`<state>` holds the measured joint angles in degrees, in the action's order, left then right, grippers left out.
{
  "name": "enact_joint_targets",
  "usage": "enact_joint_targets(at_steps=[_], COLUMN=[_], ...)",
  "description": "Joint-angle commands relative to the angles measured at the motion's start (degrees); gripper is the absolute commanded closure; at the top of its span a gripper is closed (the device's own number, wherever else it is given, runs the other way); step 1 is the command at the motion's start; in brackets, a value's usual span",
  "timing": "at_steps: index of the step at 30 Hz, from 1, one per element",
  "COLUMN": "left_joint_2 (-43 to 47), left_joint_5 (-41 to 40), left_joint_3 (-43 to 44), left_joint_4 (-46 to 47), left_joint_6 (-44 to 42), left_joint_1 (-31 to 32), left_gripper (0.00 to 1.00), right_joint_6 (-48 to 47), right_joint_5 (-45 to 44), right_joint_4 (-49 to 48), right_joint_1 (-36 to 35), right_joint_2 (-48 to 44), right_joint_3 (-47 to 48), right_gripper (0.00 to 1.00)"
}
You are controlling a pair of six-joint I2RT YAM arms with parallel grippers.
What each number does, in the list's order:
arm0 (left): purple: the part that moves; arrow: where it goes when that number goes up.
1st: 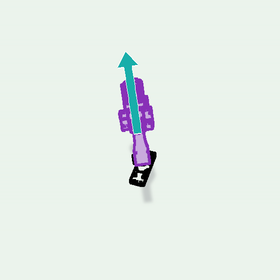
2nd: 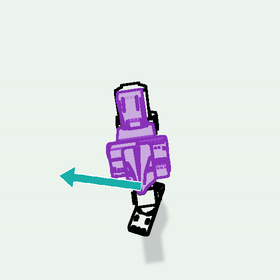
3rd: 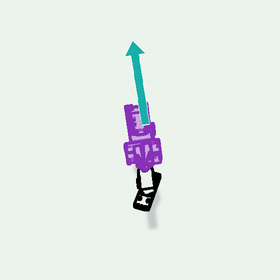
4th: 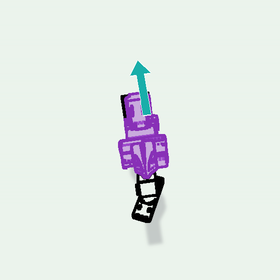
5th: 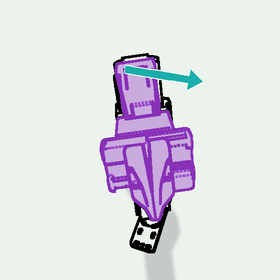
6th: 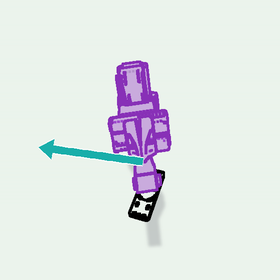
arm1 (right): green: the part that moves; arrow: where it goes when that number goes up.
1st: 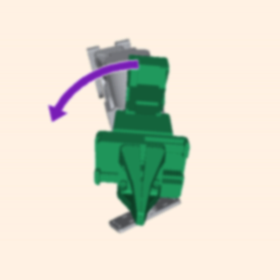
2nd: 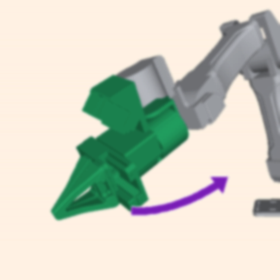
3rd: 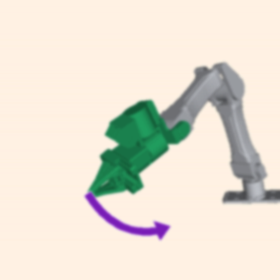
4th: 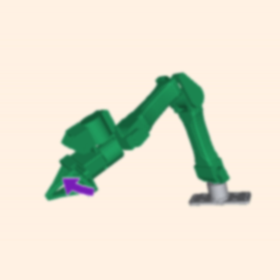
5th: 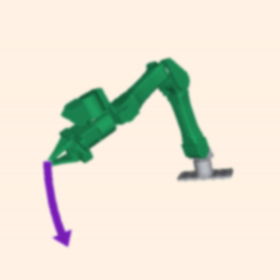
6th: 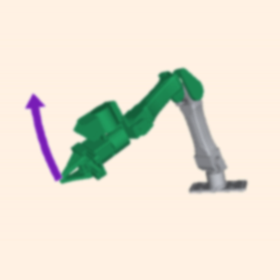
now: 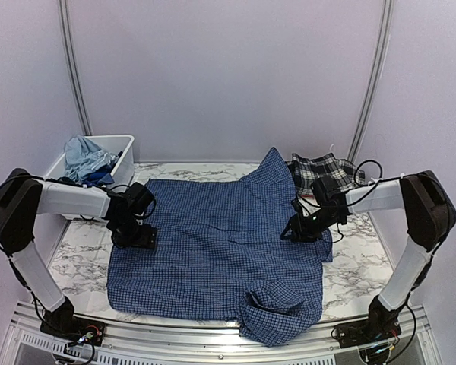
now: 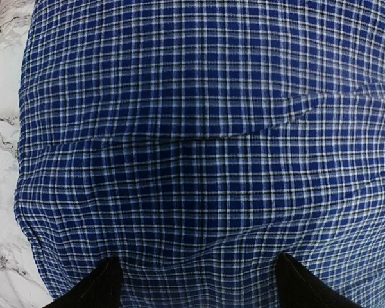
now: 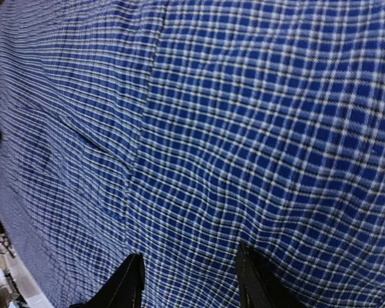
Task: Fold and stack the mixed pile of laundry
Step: Flatten out the crumpled shirt at the center of the board.
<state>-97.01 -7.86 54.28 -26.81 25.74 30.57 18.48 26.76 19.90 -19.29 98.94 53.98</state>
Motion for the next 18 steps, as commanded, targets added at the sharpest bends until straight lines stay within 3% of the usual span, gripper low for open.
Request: enact_joint_targets(at_steps=[1,6,11,14,18], left_joint_2=[-1.7,-7.5,-14.3,-12.1,-4.0], left_joint_5=[-6.1,-7.0,-2.5,0.1,2.6], left_joint_3=[-0.3,4.3,16.1,18.8,15.7], left_joint_4=[-1.5,-1.2,-0.5,-0.2,-0.2], left_joint_6=[2.1,1.5,-1.4,-2.9,-3.8], left_joint_1=[-1.4,-7.0,-7.7,-6.2,-2.9], left_gripper=[0.15,0.16,0.15,0.13,0.1], right_joint_6=[-0.2,-3.6,-5.8,-6.6,-7.1], right_joint_5=[-1.1,-6.1,-3.7,-0.6,3.8], right_joint_4=[-2.7,0.1,2.6,3.5,4.7], right_joint_1=[4.3,8.9,9.5,9.2,6.9], right_joint_2=[3.2,10.6,16.3,13.2,3.2], right_joint_3=[0.6,7.5,19.3,21.9,18.5], right_gripper=[0.51,0.52,0.52,0.51,0.5])
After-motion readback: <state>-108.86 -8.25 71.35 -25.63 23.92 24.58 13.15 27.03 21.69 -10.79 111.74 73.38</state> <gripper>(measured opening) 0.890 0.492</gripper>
